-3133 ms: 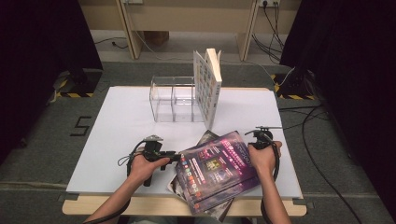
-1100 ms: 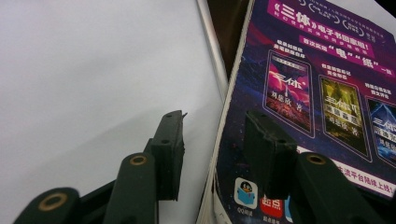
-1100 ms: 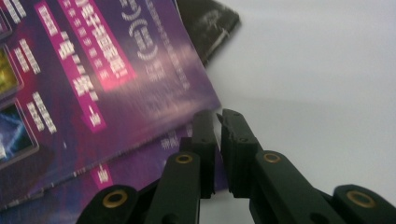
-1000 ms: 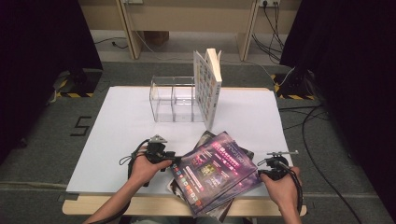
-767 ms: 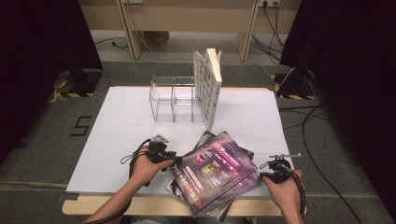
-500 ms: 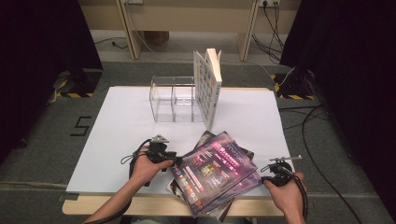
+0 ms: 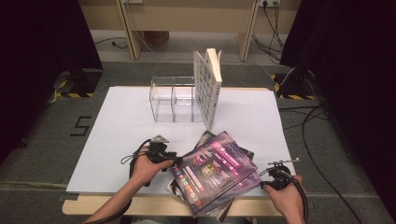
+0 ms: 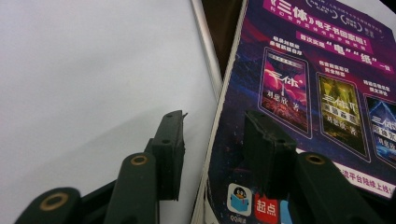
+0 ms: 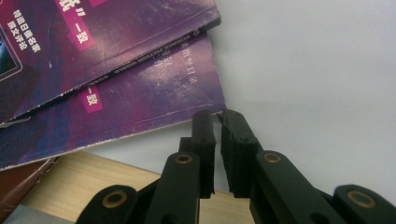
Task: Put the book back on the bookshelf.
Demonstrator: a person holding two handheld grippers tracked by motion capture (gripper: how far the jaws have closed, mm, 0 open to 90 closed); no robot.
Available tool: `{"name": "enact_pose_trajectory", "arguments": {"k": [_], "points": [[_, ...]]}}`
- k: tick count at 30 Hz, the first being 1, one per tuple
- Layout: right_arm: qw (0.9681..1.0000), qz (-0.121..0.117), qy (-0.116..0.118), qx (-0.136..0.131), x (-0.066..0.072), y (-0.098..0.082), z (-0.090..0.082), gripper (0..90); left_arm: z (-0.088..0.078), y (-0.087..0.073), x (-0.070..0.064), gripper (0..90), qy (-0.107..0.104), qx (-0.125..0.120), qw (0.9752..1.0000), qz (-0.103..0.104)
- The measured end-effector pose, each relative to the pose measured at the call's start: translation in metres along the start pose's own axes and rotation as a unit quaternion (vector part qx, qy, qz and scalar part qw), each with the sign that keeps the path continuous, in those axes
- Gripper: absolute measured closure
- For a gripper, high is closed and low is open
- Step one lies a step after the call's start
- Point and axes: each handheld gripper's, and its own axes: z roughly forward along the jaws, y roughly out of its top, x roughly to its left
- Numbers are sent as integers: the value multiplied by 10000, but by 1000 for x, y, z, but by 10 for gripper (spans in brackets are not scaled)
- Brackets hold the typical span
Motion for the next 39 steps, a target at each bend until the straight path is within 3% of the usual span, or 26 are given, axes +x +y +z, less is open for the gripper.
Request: {"name": "enact_pose_trajectory", "arguments": {"k": [8, 19, 39], "points": [[9998, 13, 23, 188, 1, -3, 3, 851, 0, 0, 0, 578, 1, 5, 10000, 1], [9997, -70, 32, 218, 2, 0, 5, 855, 0, 0, 0, 580, -29, 11, 10000, -50], [9997, -122, -197, 26, 5, 14, 12, 865, -2, -2, -1, 594, -175, 195, 9996, -145]]}}
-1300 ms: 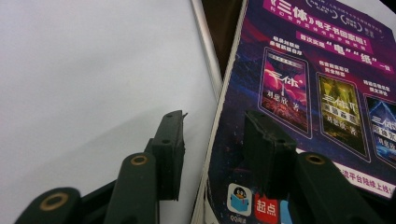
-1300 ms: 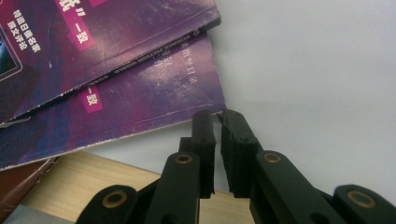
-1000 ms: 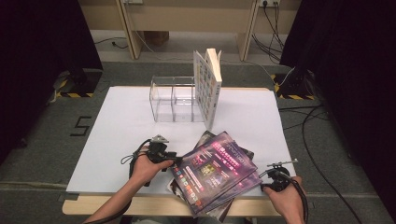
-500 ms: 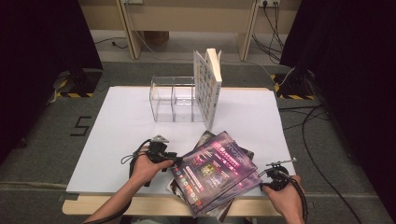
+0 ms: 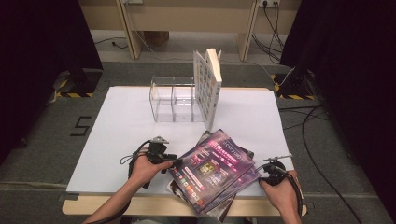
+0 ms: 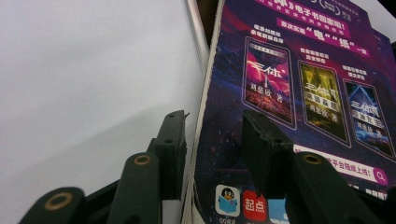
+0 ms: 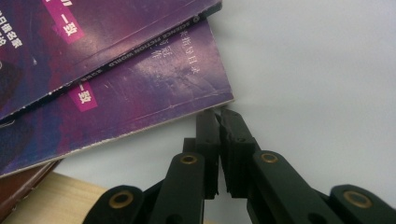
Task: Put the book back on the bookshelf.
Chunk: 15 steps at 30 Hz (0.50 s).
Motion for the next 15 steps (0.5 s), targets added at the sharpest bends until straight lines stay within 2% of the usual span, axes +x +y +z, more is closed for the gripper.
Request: {"name": "enact_pose_trajectory", "arguments": {"k": [7, 15], "points": [[9999, -31, -70, -73, 0, 9, 4, 866, -1, -1, 1, 599, -118, 97, 9998, -95], [9998, -38, -156, -131, 3, 21, 9, 870, -5, -3, 0, 600, -113, 212, 9997, -101]]}}
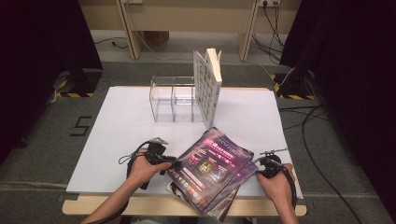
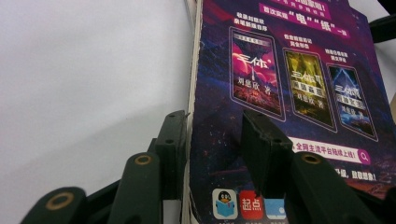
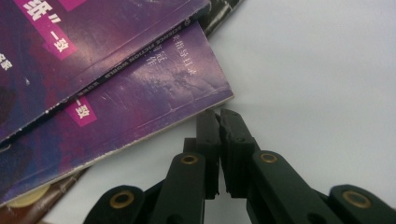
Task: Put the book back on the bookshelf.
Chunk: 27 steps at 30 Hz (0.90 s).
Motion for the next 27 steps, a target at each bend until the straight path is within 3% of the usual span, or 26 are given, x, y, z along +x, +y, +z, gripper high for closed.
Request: {"name": "enact_pose_trajectory", "arguments": {"k": [16, 20, 27], "points": [[9999, -43, -114, -105, 6, 29, 12, 874, -8, -14, -7, 599, -164, 146, 9997, -85], [9999, 0, -107, -91, 4, 31, 12, 833, -9, -18, -8, 600, -193, 130, 9997, -107], [9979, 252, 3, -593, -2, 40, -1, 744, -11, -19, -5, 575, -300, 58, 9993, -214]]}}
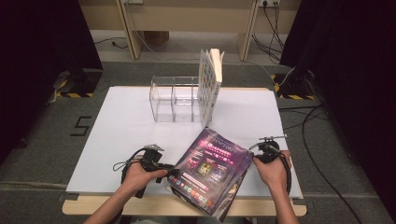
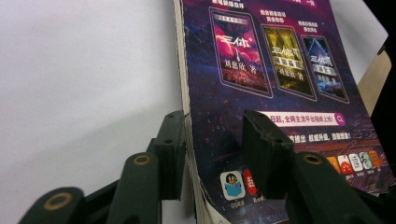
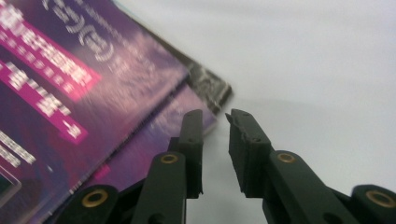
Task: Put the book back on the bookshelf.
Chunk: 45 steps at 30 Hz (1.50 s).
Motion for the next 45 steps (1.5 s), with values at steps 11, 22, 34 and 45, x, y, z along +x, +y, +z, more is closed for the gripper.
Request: {"name": "enact_pose_trajectory", "arguments": {"k": [11, 22, 34, 45], "points": [[9986, 244, 433, -151, 8, 14, 10, 645, 1, 3, 1, 542, 85, -122, 9999, -36], [9976, 406, 535, -169, 8, 23, 18, 592, 5, 4, -1, 545, 57, -64, 10000, -3], [9955, 614, 726, -25, 5, 24, 32, 579, 8, 4, -3, 557, 82, -14, 10000, 41], [9913, 873, 984, 2, 5, 25, 37, 557, 5, 4, -5, 613, 203, -33, 9997, 153]]}}
